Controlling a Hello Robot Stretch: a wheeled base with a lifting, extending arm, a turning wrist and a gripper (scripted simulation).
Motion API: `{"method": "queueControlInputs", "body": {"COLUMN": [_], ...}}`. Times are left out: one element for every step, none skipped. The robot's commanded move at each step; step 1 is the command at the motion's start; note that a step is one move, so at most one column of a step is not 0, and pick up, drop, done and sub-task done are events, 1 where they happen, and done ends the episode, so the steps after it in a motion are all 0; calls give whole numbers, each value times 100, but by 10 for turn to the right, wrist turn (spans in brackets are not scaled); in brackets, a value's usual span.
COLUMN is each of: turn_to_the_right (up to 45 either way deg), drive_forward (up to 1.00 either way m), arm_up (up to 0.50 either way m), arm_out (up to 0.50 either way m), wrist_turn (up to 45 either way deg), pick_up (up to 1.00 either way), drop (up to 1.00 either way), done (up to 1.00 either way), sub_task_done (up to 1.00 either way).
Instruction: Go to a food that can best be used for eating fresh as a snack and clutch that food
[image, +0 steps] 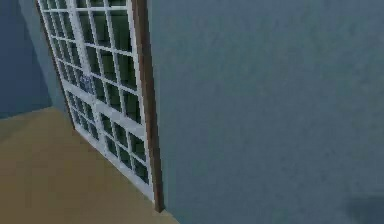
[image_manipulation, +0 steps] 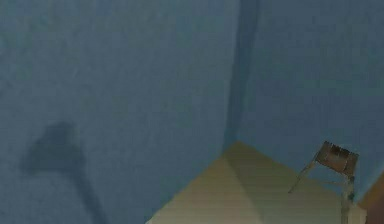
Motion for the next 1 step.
{"method": "queueControlInputs", "body": {"turn_to_the_right": [-450], "drive_forward": [0], "arm_up": [0], "arm_out": [0], "wrist_turn": [0], "pick_up": [0], "drop": [0], "done": [0], "sub_task_done": [0]}}
